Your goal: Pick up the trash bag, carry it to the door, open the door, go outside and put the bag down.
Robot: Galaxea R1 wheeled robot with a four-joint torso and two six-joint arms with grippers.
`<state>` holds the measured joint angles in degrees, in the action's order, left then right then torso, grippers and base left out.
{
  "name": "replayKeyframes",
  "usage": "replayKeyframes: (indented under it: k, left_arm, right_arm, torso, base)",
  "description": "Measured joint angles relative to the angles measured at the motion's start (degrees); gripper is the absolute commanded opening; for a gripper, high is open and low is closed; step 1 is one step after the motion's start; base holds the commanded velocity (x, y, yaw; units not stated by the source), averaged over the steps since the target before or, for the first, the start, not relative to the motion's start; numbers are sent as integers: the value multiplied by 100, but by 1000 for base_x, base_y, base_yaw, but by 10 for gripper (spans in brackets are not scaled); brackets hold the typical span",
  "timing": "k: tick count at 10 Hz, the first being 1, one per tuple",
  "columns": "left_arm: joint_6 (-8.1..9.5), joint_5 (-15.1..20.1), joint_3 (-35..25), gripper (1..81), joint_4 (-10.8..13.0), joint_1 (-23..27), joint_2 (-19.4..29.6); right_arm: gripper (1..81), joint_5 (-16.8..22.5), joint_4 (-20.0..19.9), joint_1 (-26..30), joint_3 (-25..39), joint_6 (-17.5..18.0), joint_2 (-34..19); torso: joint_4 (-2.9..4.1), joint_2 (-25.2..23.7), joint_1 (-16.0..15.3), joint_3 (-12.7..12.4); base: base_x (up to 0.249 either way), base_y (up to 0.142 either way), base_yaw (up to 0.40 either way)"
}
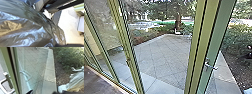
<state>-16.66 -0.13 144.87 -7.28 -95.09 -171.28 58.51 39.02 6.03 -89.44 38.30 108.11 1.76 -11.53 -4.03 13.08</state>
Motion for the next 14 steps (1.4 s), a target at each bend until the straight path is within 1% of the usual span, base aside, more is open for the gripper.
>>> replayKeyframes:
  k: [1, 3, 4, 6, 7, 8, 9, 12, 13, 14]
  left_arm:
    - [0, 11, 0, 10, 0, -4, 2]
    - [2, 13, 0, 10, 0, -23, 2]
    - [0, 13, 0, 10, -2, -30, 2]
    - [2, 27, 0, 10, -2, -30, 2]
    - [2, 35, 0, 10, 0, -30, 2]
    - [2, 44, 0, 10, -2, -34, 0]
    - [2, 76, 0, 10, 0, -34, 0]
    - [2, 84, 0, 10, 0, -33, 2]
    - [0, 82, 0, 10, 0, -33, 2]
    - [0, 77, 0, 10, 0, -30, 5]
  right_arm:
    - [811, 16, 26, 30, -83, -85, -155]
    - [811, 46, 196, -9, -229, -160, -163]
    - [811, -26, 267, -66, -325, -276, -150]
    - [811, -122, 299, -201, -553, -453, -185]
    - [811, -171, 306, -266, -634, -506, -199]
    - [811, -256, 325, -301, -733, -603, -193]
    - [811, -328, 367, -304, -796, -639, -183]
    - [811, -345, 424, -301, -959, -717, -435]
    - [811, -350, 424, -301, -984, -722, -491]
    - [811, -394, 425, -304, -1014, -744, -529]
  torso:
    - [-37, -2, 4, -37]
    - [-40, -2, 6, -24]
    - [-40, -2, 4, -24]
    - [-40, -2, 4, -24]
    - [-50, -2, 4, -26]
    - [-114, -2, 2, -26]
    - [-251, -2, 2, -24]
    - [-795, -2, 2, -26]
    - [-948, -2, 2, -26]
    - [-1051, -4, 2, -29]
  base:
    - [0, 0, 0]
    - [0, 0, 0]
    - [0, 0, 0]
    - [0, 0, 0]
    - [0, 0, 0]
    - [0, 0, 0]
    - [0, 0, 0]
    - [0, 0, 0]
    - [0, 0, 0]
    - [0, 0, 0]
